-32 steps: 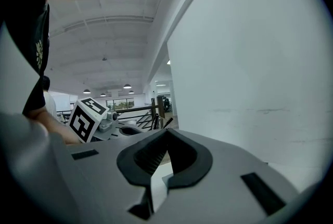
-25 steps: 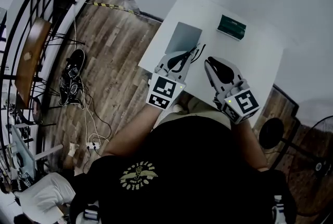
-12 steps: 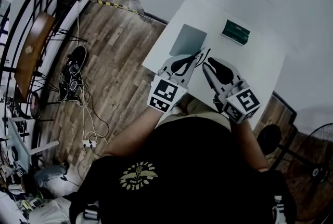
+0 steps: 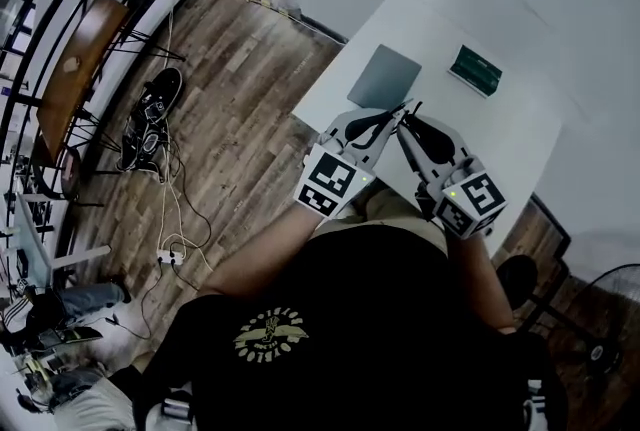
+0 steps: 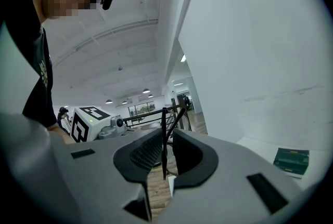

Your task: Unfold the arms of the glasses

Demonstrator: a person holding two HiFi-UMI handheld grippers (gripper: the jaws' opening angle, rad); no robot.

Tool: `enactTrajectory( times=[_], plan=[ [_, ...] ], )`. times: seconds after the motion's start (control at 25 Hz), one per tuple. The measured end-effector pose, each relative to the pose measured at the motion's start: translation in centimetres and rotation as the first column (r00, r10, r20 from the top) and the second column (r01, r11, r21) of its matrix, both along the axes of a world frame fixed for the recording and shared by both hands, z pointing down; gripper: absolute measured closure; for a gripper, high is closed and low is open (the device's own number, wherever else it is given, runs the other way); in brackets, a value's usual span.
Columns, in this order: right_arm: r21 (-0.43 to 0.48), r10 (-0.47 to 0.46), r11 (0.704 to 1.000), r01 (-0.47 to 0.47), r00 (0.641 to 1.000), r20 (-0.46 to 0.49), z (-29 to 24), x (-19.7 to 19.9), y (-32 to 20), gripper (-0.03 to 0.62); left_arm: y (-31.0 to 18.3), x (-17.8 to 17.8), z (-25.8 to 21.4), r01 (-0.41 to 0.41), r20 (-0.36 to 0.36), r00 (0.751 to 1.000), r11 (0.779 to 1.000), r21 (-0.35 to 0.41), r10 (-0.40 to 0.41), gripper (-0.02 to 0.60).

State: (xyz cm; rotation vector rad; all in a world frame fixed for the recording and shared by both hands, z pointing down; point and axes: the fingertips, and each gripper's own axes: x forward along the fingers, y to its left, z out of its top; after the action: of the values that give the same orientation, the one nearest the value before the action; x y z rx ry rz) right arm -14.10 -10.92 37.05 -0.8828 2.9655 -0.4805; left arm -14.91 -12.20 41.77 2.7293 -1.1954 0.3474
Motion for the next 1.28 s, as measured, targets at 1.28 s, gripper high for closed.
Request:
enactTrajectory(
  times=[1.28],
  plan=[
    [-0.039, 0.072, 0.997, -0.072, 0.997, 0.011, 1.1, 8.9, 2.9, 0.566, 0.2, 5.2, -1.1, -0.019, -0.05, 0.999, 1.0, -0.01, 0.019, 0.561]
  ],
)
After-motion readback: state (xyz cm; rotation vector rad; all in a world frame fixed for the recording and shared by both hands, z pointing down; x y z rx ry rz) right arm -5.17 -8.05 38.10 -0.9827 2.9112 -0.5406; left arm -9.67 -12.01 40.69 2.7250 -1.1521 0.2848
